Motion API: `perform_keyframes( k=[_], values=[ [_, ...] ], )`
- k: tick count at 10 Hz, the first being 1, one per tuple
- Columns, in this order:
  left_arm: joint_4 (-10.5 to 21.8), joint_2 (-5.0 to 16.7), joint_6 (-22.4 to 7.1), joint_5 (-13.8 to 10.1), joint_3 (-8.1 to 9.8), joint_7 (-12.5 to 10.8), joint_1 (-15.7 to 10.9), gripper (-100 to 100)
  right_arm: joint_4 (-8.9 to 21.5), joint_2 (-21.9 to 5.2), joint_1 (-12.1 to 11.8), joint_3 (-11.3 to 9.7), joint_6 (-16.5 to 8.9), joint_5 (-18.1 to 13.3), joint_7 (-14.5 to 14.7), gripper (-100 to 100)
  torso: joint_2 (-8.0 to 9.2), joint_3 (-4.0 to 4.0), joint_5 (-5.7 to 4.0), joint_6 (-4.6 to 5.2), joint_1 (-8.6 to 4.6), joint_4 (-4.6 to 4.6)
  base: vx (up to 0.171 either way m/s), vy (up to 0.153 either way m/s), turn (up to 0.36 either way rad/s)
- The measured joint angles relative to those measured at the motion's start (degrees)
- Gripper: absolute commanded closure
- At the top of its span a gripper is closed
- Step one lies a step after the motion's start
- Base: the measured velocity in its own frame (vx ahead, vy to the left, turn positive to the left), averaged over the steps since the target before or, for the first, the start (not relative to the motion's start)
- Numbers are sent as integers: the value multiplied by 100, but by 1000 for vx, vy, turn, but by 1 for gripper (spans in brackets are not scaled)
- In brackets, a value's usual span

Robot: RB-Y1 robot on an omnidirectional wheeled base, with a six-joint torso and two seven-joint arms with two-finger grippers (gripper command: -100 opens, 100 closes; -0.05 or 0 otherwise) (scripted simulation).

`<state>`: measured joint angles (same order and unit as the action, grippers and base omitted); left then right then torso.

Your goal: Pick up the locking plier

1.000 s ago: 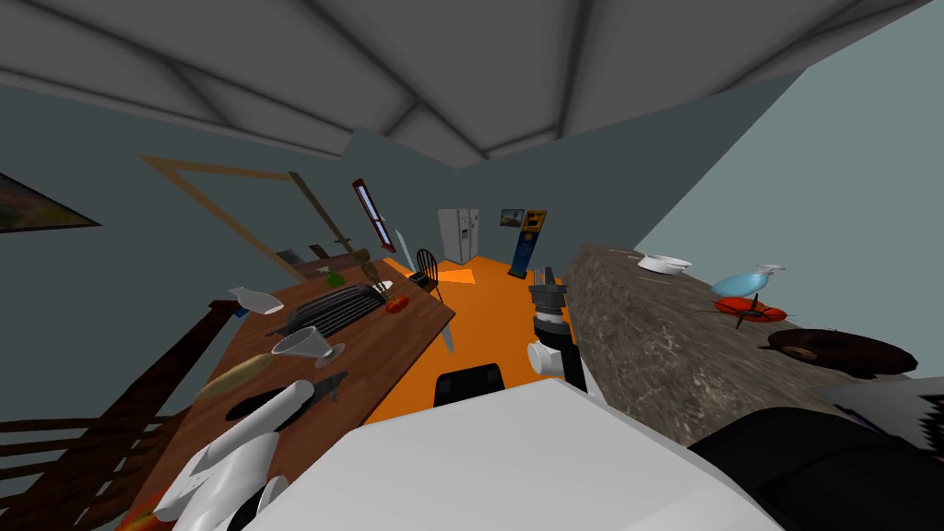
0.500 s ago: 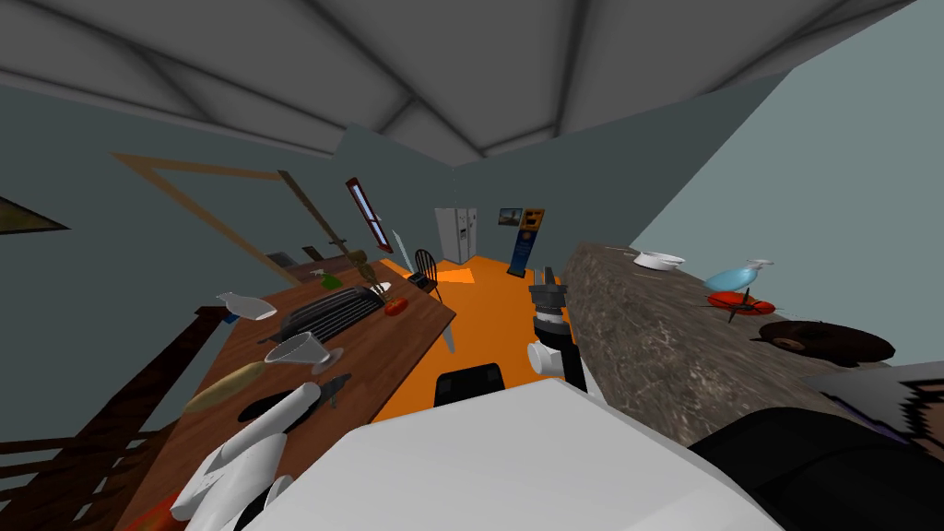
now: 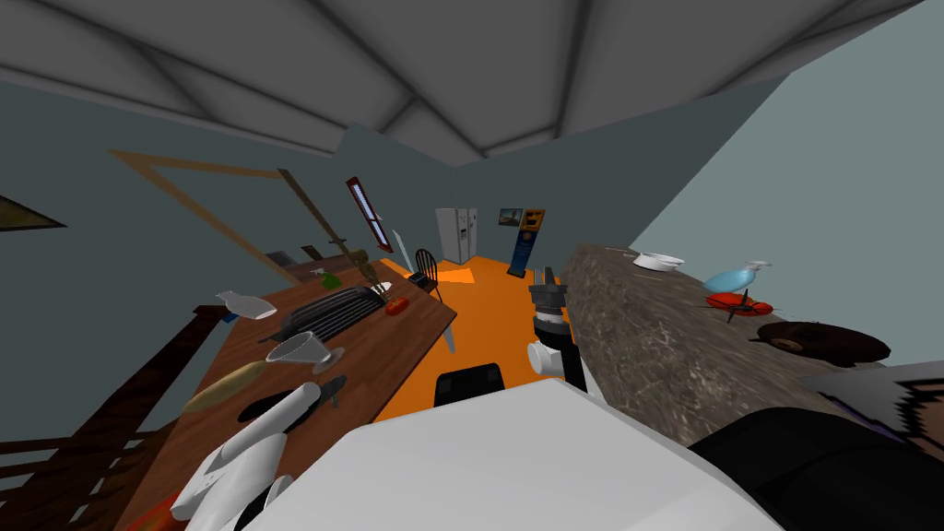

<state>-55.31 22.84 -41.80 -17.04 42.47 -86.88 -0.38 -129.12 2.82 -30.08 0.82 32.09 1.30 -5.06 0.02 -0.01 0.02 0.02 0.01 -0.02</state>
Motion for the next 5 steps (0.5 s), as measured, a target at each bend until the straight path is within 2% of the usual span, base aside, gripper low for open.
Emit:
perform_keyframes(
  k=[1, 2, 4, 5],
  values=[
    [1, -1, -1, -1, 0, -1, 0, 0, 0, 0, 0, 0, 0, 0, 0, 0, 0, 0, -1, 0, -1, 0, 0, 0, 0],
    [1, -1, -1, -1, 0, -1, 0, 100, 0, 0, 0, 0, 0, 0, 0, 0, 0, 0, -1, 1, -1, 0, -1, -68, 91],
    [-111, 87, -191, -69, 38, 101, -25, 100, 0, 1, 0, -1, 0, 0, 0, 0, 7, 3, -9, -3, -39, 0, -13, -72, 63],
    [-108, 92, -209, -73, 41, 115, -25, 0, 0, 1, 0, -1, 0, 0, 0, 0, 5, 3, -7, 1, -25, 1, -2, -9, -1]
  ],
)
